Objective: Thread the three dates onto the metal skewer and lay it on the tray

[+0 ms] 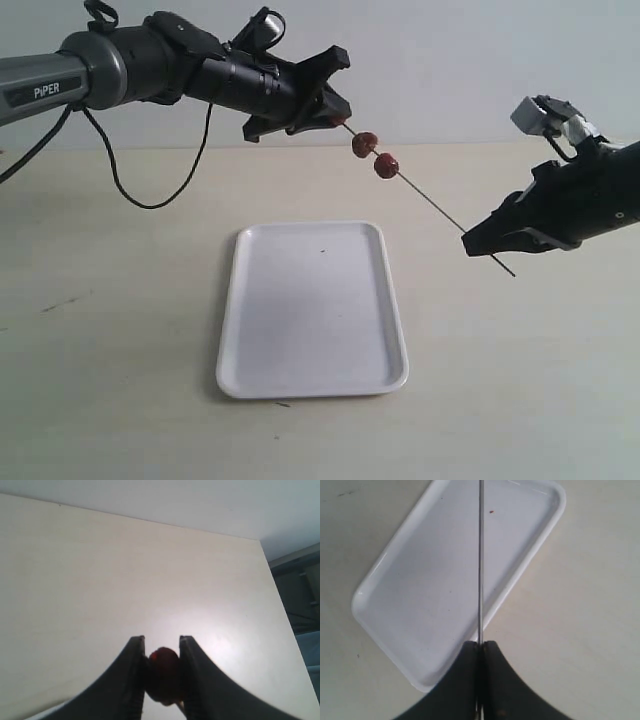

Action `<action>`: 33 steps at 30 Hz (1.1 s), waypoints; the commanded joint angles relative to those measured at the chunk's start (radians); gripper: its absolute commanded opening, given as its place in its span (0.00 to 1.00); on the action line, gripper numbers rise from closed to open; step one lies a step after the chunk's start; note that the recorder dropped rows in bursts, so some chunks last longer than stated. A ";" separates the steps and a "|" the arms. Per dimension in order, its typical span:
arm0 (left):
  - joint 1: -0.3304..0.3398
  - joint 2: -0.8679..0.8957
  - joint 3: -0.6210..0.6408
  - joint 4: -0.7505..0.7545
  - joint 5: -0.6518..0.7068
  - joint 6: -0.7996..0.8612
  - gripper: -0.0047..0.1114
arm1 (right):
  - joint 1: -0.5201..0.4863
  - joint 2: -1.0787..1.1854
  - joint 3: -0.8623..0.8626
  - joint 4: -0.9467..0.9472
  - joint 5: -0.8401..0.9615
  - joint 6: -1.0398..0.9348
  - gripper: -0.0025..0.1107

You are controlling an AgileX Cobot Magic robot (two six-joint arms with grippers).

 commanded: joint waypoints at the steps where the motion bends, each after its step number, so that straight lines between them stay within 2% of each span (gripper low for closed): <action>1: -0.007 -0.013 -0.002 -0.003 0.036 0.006 0.24 | 0.008 -0.002 0.003 0.076 -0.047 -0.008 0.02; 11: -0.008 -0.013 -0.002 -0.003 0.047 0.019 0.24 | 0.008 0.046 0.003 0.214 -0.042 -0.110 0.02; 33: -0.008 -0.013 -0.002 -0.022 0.061 0.019 0.24 | 0.008 0.048 0.003 0.277 -0.033 -0.153 0.02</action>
